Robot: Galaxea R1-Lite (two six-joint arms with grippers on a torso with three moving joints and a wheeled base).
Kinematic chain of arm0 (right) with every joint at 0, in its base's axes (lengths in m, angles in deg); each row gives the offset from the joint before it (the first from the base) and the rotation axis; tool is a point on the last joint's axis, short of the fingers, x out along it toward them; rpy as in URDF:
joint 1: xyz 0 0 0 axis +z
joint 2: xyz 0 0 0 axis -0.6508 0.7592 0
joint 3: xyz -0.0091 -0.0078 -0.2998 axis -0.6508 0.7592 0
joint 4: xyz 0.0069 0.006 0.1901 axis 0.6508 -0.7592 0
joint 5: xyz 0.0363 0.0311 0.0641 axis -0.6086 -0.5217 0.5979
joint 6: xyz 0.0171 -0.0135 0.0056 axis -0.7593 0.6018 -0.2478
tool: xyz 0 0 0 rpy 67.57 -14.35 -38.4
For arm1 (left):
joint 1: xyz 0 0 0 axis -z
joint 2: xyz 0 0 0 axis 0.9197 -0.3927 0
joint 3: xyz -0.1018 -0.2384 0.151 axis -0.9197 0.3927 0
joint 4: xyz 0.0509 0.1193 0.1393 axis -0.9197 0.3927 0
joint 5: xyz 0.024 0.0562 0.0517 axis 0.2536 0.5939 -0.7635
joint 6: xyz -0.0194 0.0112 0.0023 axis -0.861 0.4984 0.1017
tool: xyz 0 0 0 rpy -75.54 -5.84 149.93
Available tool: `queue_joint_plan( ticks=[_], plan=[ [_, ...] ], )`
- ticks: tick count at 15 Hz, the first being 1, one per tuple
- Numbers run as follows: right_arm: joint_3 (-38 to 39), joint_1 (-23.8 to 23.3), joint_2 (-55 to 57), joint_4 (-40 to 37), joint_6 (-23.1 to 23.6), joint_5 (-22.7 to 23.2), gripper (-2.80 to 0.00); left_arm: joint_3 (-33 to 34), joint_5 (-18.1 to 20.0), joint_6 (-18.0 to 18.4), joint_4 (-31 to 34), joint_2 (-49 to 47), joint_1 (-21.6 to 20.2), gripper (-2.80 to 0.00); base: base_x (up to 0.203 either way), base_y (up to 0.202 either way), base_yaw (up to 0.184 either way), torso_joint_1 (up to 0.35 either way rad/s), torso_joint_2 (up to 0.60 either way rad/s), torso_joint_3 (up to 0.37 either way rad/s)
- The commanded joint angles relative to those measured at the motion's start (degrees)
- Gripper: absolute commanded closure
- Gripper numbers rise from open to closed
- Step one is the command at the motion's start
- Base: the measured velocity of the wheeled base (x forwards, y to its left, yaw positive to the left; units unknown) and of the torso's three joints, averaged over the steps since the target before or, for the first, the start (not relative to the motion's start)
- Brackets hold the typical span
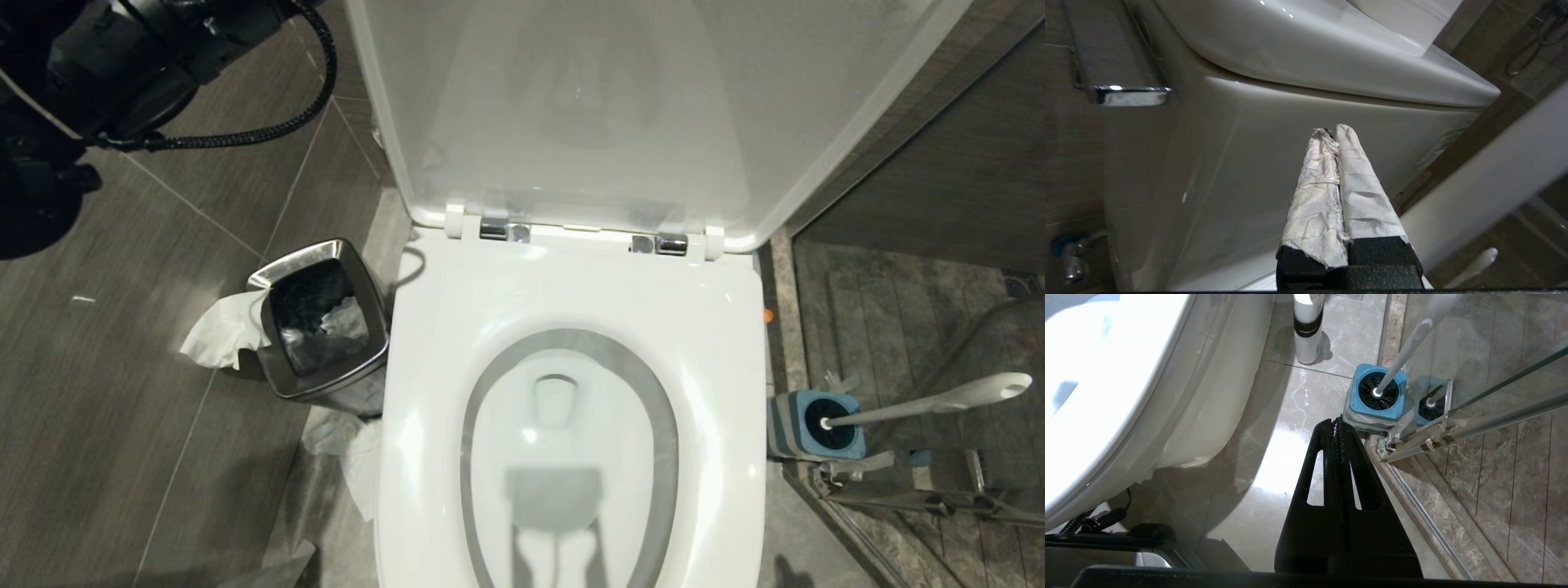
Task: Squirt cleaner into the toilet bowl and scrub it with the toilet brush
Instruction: Close the toilet lid
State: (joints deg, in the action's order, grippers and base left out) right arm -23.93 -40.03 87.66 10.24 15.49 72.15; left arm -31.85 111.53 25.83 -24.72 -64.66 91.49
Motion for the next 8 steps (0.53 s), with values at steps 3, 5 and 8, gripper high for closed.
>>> queue_joint_plan(
  ticks=[3, 5, 8],
  plan=[
    [0.1, 0.0, 0.0, 0.0, 0.0, 0.0, 0.0, 5.9, 5.9, -1.0, -0.4, 4.2, 0.3, 0.0, 0.0, 0.0, 0.0, 0.0, 0.0, 0.0],
    [0.0, 0.0, 0.0, 0.0, 0.0, 0.0, 0.0, 9.8, 6.1, -2.6, -0.2, 7.3, 0.3, 0.0, 0.0, 0.0, 0.0, 0.0, 0.0, 0.0],
    [0.0, 0.0, 0.0, 0.0, 0.0, 0.0, 0.0, 14.9, 6.0, -3.5, 1.1, 11.8, 0.1, 0.0, 0.0, 0.0, 0.0, 0.0, 0.0, 0.0]
  ],
)
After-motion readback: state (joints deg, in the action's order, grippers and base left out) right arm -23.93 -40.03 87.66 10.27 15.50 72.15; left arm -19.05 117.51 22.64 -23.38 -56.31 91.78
